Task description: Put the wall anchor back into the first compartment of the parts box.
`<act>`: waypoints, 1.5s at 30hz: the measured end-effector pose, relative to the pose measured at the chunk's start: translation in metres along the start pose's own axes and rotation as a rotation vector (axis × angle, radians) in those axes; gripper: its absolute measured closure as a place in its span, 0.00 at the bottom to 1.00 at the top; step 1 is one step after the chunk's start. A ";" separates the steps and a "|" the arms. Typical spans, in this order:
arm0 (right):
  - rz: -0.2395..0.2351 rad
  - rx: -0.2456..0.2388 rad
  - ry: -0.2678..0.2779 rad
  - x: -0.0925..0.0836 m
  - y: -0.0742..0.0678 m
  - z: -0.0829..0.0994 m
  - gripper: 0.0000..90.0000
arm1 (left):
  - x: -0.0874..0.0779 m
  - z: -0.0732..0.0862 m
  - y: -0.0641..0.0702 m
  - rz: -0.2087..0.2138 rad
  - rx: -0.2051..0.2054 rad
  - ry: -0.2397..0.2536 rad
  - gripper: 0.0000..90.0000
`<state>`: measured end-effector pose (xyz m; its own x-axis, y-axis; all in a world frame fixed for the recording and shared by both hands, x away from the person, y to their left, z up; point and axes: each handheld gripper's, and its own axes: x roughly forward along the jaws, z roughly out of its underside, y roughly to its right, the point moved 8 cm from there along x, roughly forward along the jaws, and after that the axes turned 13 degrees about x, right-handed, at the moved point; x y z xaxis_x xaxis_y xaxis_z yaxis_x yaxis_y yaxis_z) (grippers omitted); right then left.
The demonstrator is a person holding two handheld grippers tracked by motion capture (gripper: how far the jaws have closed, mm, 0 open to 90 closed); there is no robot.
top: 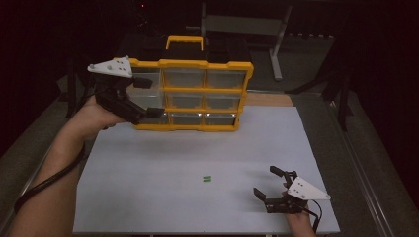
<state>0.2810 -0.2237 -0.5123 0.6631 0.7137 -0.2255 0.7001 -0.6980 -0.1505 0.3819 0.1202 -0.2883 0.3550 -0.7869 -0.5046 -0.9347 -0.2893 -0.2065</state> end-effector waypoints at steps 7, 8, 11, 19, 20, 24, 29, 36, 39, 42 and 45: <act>0.001 -0.005 0.000 0.000 0.000 0.000 0.09 | 0.017 -0.004 0.020 0.047 0.029 0.016 0.00; 0.000 -0.005 0.001 0.000 0.000 0.000 0.09 | 0.020 -0.003 0.023 0.049 0.033 0.016 0.00; -0.001 -0.003 -0.001 0.001 0.000 0.000 0.09 | 0.030 -0.002 0.032 0.075 0.046 0.015 0.00; -0.004 -0.009 -0.004 0.001 0.001 0.001 0.09 | 0.057 0.005 0.055 0.138 0.066 0.024 0.00; -0.003 -0.010 -0.004 0.001 0.001 0.001 0.09 | 0.061 0.007 0.058 0.139 0.074 0.021 0.00; -0.006 -0.011 -0.006 0.001 0.000 0.001 0.09 | 0.075 0.012 0.069 0.172 0.084 0.014 0.00; -0.006 -0.006 -0.003 0.001 0.000 0.001 0.09 | 0.094 0.022 0.082 0.213 0.090 0.006 0.00; -0.006 -0.006 -0.003 0.000 0.000 0.001 0.09 | 0.121 0.038 0.096 0.254 0.087 -0.005 0.00; -0.006 -0.007 -0.004 0.000 0.000 0.001 0.09 | 0.128 0.043 0.100 0.261 0.089 0.000 0.00; -0.009 -0.007 -0.010 0.001 0.000 0.001 0.09 | 0.140 0.050 0.106 0.276 0.090 0.004 0.00; -0.008 -0.001 -0.014 0.001 0.000 0.002 0.09 | 0.156 0.064 0.113 0.287 0.088 -0.006 0.01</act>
<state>0.2808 -0.2228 -0.5147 0.6540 0.7182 -0.2377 0.7054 -0.6925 -0.1512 0.3330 -0.0002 -0.4441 0.0770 -0.8262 -0.5581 -0.9920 -0.0072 -0.1261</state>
